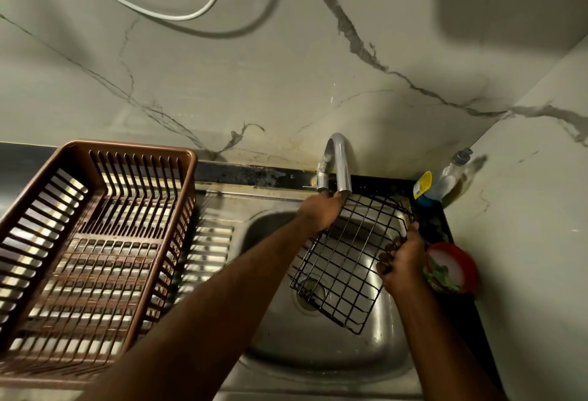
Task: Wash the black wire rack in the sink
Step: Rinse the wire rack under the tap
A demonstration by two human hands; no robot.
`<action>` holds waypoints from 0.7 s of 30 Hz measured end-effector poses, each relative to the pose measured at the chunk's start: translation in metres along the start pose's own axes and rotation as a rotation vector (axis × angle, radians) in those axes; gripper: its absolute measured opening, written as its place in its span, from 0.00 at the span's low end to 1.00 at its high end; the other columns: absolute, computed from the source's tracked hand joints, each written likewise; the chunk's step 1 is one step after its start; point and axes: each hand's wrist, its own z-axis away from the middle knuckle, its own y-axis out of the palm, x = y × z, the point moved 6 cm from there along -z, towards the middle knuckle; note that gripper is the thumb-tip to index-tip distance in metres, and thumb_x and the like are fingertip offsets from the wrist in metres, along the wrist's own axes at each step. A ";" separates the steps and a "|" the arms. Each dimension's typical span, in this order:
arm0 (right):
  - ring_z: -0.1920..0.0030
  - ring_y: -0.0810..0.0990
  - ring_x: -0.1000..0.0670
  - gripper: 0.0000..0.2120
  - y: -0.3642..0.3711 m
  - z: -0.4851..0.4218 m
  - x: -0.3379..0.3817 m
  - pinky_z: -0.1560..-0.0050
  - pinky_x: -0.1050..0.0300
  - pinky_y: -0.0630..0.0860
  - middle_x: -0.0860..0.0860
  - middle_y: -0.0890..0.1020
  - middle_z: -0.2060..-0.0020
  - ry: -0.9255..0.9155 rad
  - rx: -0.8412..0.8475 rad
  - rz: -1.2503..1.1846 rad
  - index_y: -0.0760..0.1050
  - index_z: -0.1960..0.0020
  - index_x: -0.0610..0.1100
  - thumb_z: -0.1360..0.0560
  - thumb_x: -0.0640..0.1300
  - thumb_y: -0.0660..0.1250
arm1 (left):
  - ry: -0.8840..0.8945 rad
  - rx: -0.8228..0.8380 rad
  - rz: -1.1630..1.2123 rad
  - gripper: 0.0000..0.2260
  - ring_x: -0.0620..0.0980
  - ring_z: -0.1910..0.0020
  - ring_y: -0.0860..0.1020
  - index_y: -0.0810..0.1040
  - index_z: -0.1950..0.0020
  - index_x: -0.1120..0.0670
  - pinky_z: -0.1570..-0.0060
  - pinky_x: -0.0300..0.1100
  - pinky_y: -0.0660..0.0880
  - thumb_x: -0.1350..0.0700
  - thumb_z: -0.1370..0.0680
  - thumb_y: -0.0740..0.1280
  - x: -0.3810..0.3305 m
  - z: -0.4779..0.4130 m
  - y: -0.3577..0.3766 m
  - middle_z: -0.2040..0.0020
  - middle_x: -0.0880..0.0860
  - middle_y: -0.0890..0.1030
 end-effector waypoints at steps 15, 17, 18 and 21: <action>0.80 0.60 0.53 0.23 -0.002 -0.019 0.012 0.80 0.64 0.56 0.52 0.66 0.72 -0.166 -0.019 0.140 0.69 0.62 0.50 0.26 0.69 0.60 | -0.025 0.033 0.561 0.13 0.52 0.52 0.78 0.78 0.40 0.53 0.55 0.47 0.78 0.45 0.16 0.61 0.023 0.001 0.006 0.48 0.55 0.80; 0.80 0.59 0.53 0.24 -0.001 -0.023 0.010 0.78 0.65 0.55 0.53 0.65 0.75 -0.112 0.028 0.146 0.67 0.65 0.50 0.26 0.69 0.61 | -0.024 0.059 0.554 0.14 0.56 0.40 0.77 0.75 0.37 0.51 0.42 0.54 0.76 0.44 0.16 0.61 0.020 0.004 0.000 0.39 0.55 0.79; 0.80 0.59 0.53 0.25 -0.002 -0.025 0.009 0.78 0.66 0.55 0.53 0.65 0.76 -0.087 0.047 0.142 0.67 0.66 0.50 0.26 0.70 0.62 | -0.025 0.098 0.559 0.16 0.57 0.37 0.76 0.73 0.33 0.51 0.41 0.54 0.75 0.43 0.16 0.61 0.020 0.006 -0.002 0.36 0.55 0.77; 0.82 0.59 0.53 0.26 0.001 -0.024 0.007 0.77 0.68 0.56 0.53 0.64 0.79 -0.036 0.136 0.109 0.66 0.69 0.50 0.27 0.71 0.62 | -0.022 0.253 0.639 0.19 0.58 0.43 0.78 0.70 0.32 0.50 0.50 0.49 0.79 0.40 0.18 0.62 0.022 0.013 -0.001 0.37 0.57 0.77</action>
